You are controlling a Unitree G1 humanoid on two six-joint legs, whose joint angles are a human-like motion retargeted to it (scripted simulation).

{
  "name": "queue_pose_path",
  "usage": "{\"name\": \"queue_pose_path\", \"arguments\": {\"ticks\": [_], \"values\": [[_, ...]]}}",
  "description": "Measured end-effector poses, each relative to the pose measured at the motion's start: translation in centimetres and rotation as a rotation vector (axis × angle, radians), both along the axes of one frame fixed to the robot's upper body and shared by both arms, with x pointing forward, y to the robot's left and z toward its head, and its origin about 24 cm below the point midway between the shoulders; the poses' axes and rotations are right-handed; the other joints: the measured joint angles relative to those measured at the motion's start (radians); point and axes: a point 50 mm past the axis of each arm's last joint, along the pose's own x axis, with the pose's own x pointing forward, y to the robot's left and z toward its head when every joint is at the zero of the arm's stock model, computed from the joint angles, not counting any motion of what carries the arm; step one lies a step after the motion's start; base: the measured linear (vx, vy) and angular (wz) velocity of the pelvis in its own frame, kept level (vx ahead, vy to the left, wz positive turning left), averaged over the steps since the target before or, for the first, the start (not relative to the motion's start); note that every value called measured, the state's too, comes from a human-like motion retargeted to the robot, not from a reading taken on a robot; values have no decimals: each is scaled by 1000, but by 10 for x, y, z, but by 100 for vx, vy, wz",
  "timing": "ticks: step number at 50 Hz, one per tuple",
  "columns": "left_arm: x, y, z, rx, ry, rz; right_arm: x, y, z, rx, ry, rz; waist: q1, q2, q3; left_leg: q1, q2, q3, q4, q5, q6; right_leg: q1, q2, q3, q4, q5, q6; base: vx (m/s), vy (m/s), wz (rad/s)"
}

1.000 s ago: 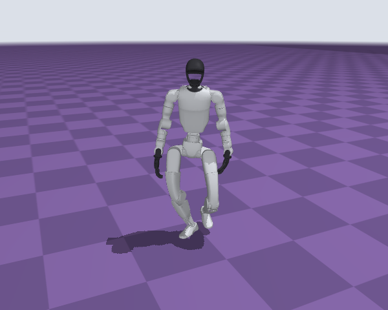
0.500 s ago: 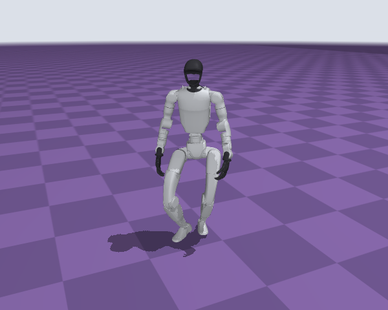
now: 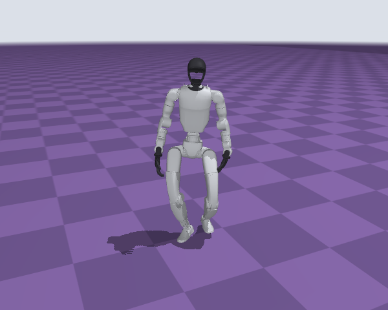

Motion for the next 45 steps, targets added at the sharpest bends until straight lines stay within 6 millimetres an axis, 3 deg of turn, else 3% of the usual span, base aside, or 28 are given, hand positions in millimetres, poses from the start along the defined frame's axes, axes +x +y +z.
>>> {"name": "queue_pose_path", "arguments": {"ticks": [3,7,13,21,26,30,35,40,42,45], "values": [[-17,-2,-4,-20,57,-4,10,5,6,30,-42,20,0,-32,-13,3,-72,-2,-198,45,-12,7,-33,15,-14,-8,17,15,0,-7],[-23,-2,-5,-19,64,3,12,9,7,54,-51,43,-6,-47,-16,17,-112,-11,-289,82,-23,-5,-66,16,16,-29,22,6,-1,17],[3,3,1,11,-53,52,11,7,8,67,-54,50,-21,-45,-20,8,-125,-2,-308,94,-47,-40,-123,-15,65,-36,15,-2,-2,43],[28,0,9,1,-172,146,4,-21,10,10,-41,-45,-104,24,-30,143,-79,30,-236,70,-87,-72,-102,-44,99,-20,1,-7,4,37],[36,-11,9,-5,-191,105,-3,-29,7,-42,-14,-72,-174,13,-3,212,-149,29,-346,-2,-59,-145,-187,-28,278,-64,-4,-13,9,36],[44,-16,11,10,-192,51,-6,-27,4,-50,13,-36,-228,-40,0,233,-251,10,-456,37,-27,-214,-275,51,400,-95,12,-9,6,55],[41,-18,10,18,-178,-3,-20,-19,-4,-52,66,29,-243,-46,-17,224,-258,-24,-490,70,-43,-171,-213,98,305,-84,50,-4,1,28],[44,-18,11,31,-204,-25,-34,-14,-11,-67,113,95,-204,-24,-19,190,-207,-42,-406,27,-64,-86,-120,92,146,-102,55,0,0,0],[52,-17,15,34,-234,-27,-30,-13,-9,-85,106,121,-182,12,-21,161,-158,-53,-359,3,-76,-53,-59,69,53,-86,40,0,0,0],[58,-18,17,33,-267,-31,-27,-14,-7,-112,88,152,-159,27,-13,130,-125,-53,-264,-19,-86,-47,-44,55,56,-94,31,0,0,0]]}}
